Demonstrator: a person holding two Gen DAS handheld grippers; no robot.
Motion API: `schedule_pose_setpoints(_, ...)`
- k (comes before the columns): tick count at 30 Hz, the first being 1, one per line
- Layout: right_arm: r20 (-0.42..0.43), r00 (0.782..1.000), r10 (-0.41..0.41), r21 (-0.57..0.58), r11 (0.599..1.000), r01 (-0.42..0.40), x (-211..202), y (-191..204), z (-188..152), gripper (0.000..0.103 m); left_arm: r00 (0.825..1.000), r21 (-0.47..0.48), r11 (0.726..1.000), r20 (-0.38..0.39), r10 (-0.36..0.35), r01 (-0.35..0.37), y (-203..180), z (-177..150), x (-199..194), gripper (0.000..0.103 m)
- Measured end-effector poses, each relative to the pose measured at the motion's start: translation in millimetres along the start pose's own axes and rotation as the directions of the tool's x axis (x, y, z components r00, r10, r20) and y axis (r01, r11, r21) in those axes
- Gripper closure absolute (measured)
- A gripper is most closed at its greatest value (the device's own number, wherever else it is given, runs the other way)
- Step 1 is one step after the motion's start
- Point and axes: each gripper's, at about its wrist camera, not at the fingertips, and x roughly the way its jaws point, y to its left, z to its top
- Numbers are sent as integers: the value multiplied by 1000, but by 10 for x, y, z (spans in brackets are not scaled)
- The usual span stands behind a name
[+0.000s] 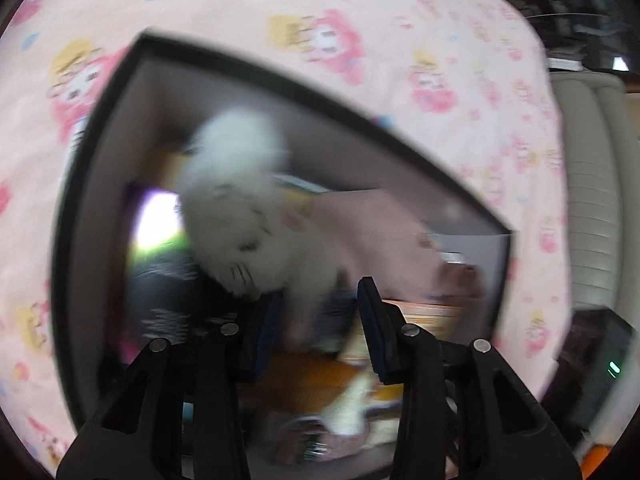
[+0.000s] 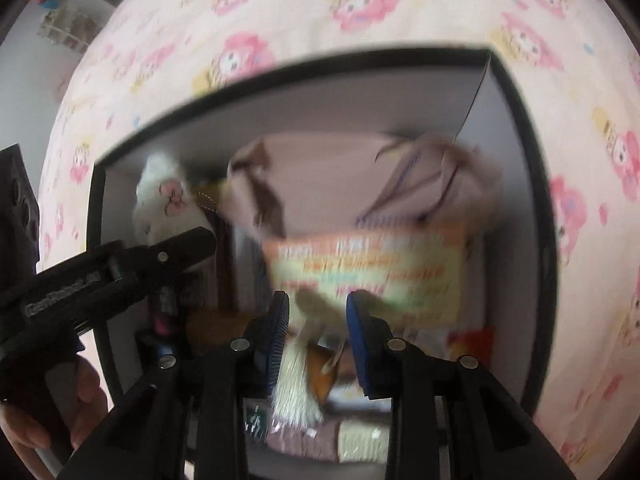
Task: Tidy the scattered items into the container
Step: 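Lower the plush toy into the box and open the left gripper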
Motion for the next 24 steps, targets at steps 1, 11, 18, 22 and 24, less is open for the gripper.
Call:
schedule_pose_setpoints(1, 21, 1000, 2, 14, 1000, -2, -31, -39, 37, 77, 1000, 16, 1000, 20, -6, 5, -27, -10, -75, 64)
schedule_pose_setpoints(11, 19, 998, -61, 29, 998, 61, 74, -207, 200, 77, 994, -77, 991, 21, 109, -107, 125, 165, 31, 64)
schedule_pose_setpoints(18, 79, 996, -29, 34, 999, 26, -118, -189, 231, 77, 998, 15, 1000, 63, -23, 22, -64, 5, -256, 61)
schedule_pose_setpoints(22, 65, 997, -51, -18, 998, 52, -228, 56, 63, 77, 996, 17, 999, 83, -38, 36, -38, -218, -460, 60)
schedule_pose_setpoints(24, 62, 996, -65, -42, 997, 68, -269, 171, -11, 77, 994, 16, 1000, 112, -12, 10, 3, -289, -579, 59)
